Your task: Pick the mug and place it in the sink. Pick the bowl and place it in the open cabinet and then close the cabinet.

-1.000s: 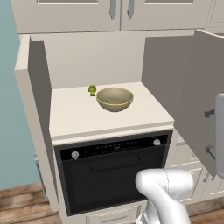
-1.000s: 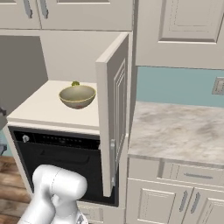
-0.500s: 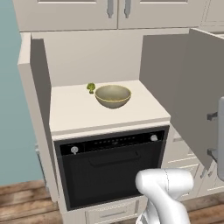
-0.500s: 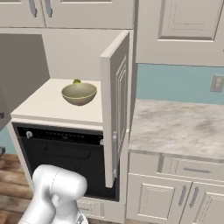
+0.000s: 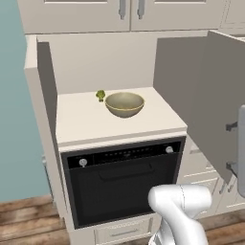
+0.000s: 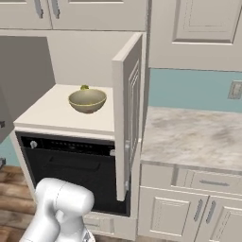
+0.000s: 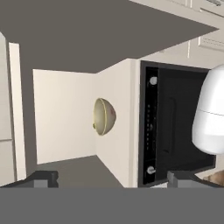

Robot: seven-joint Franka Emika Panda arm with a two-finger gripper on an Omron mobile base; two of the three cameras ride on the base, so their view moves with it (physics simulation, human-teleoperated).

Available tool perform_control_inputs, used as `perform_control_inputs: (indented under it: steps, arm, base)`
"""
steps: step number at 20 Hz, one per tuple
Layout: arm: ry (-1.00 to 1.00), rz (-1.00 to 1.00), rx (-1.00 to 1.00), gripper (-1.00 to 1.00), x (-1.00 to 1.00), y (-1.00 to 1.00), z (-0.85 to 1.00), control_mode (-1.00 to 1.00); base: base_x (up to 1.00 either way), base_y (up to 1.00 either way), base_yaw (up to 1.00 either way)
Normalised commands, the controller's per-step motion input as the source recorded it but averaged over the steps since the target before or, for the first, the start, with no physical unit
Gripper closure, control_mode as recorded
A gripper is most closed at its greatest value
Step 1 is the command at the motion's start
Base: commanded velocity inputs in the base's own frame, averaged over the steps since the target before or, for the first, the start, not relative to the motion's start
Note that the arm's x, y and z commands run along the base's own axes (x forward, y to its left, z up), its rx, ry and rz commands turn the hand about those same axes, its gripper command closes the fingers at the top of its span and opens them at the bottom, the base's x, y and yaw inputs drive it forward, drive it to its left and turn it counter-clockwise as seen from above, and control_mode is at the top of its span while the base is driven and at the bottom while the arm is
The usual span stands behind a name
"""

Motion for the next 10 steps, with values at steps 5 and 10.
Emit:
perform_control_inputs:
  steps: [5, 10]
  arm:
    - [0.0, 0.0, 0.0, -1.0, 0.0, 0.0, 0.0, 1.0]
    - [0.0, 0.0, 0.0, -1.0, 0.0, 0.0, 0.0, 1.0]
  base:
    - [-0.83, 0.11, -0.03]
    - [-0.09, -0.01, 0.0]
